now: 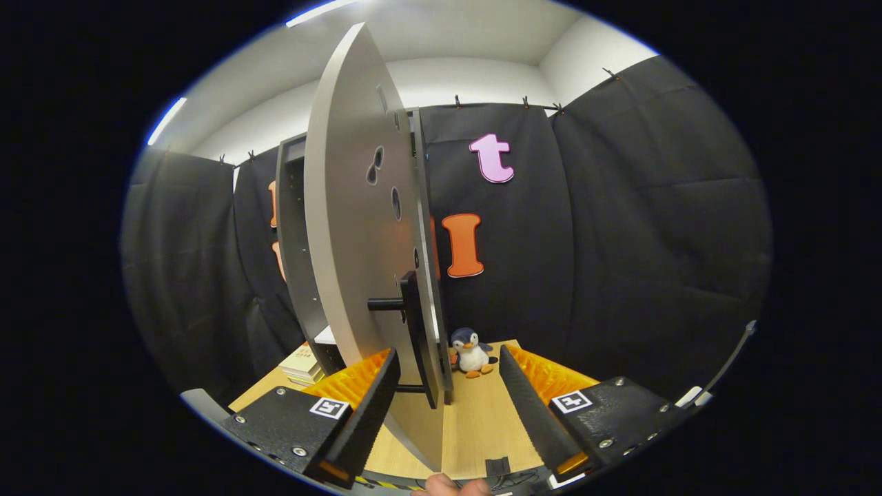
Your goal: Open the shoe cabinet door, grab the shoes and put them into the shoe cabinet, then close the shoe cabinet door.
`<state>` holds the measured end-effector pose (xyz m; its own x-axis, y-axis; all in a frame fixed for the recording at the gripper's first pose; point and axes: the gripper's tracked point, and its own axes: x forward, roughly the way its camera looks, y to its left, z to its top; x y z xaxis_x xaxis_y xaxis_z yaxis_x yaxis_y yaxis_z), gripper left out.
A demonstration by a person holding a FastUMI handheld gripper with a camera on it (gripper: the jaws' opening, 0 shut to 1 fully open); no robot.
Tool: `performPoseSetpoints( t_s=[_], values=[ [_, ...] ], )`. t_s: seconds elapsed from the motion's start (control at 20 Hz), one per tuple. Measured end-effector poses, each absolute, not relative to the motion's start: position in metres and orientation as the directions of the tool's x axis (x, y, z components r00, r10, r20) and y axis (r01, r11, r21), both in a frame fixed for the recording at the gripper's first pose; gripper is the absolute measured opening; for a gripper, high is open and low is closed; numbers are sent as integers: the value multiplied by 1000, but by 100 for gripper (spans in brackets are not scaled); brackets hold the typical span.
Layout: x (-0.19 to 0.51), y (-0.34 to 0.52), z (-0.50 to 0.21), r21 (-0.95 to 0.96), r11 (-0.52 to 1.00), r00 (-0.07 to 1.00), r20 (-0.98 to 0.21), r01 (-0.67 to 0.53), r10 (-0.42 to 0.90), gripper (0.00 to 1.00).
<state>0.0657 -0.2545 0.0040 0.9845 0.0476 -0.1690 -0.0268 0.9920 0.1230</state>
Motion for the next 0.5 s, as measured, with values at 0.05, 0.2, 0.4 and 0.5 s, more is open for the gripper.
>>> performPoseSetpoints(
  t_s=[0.05, 0.2, 0.4, 0.5],
  values=[
    [66, -248, 5, 124, 992, 984, -172, -33, 54, 91],
    [66, -211, 3, 116, 992, 981, -178, -55, 75, 91],
    [69, -172, 2, 131, 989, 980, -180, -68, 91, 91],
    [73, -155, 3, 133, 989, 979, -179, -68, 92, 91]
  ],
)
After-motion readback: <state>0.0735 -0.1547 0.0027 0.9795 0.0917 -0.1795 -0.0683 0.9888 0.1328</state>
